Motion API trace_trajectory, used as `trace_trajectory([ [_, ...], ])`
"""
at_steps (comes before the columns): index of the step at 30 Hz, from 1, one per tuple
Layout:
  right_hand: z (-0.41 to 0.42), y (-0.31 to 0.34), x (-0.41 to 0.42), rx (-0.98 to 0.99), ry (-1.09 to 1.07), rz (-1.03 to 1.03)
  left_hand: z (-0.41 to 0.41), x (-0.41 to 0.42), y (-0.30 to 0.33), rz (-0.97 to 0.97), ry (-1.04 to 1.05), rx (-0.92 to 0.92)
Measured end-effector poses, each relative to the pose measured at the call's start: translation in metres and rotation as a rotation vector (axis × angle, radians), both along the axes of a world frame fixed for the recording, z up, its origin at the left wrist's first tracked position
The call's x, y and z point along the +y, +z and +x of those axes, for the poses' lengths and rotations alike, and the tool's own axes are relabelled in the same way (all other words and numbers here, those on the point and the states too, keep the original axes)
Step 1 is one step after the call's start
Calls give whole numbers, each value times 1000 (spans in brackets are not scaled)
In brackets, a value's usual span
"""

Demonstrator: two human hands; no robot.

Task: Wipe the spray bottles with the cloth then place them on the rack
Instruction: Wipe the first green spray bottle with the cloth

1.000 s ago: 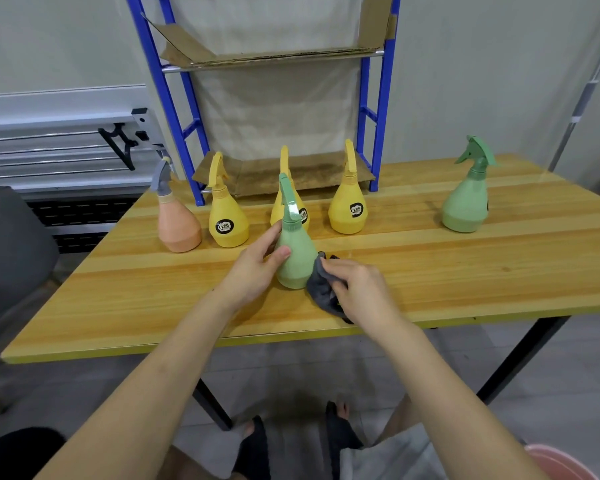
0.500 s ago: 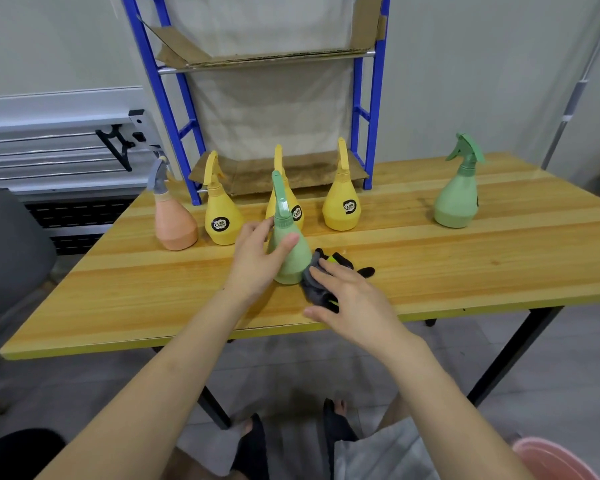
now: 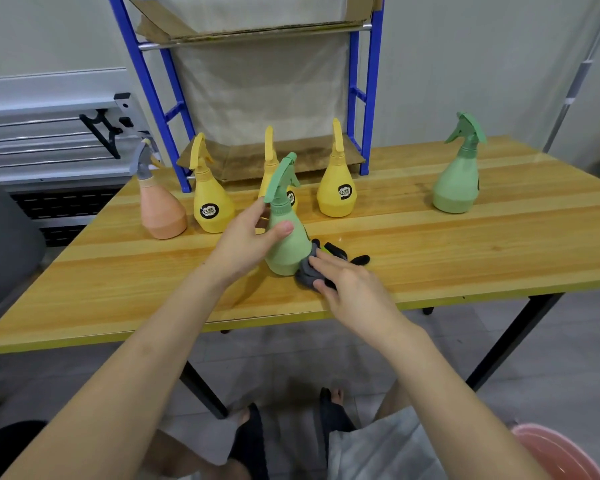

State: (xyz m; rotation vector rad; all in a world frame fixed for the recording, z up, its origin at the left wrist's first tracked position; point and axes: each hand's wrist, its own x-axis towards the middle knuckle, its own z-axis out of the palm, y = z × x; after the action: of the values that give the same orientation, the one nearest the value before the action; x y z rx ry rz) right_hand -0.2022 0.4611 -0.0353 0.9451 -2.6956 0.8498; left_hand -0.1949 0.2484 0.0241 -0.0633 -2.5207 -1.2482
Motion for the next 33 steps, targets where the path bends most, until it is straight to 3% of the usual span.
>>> trace_trajectory([
  [9, -22, 16, -17, -68, -58, 48, 4, -11, -8, 125, -125, -54],
  [16, -11, 8, -16, -74, 0, 51, -1, -12, -12, -197, 80, 71],
  [20, -9, 8, -15, -86, 0, 27, 1, 0, -11, -108, 95, 52],
  [24, -11, 15, -17, -90, -48, 39, -2, 5, -6, -162, 167, 65],
  [33, -38, 25, -21, -129, -54, 51, 15, -14, -8, 130, -135, -43],
])
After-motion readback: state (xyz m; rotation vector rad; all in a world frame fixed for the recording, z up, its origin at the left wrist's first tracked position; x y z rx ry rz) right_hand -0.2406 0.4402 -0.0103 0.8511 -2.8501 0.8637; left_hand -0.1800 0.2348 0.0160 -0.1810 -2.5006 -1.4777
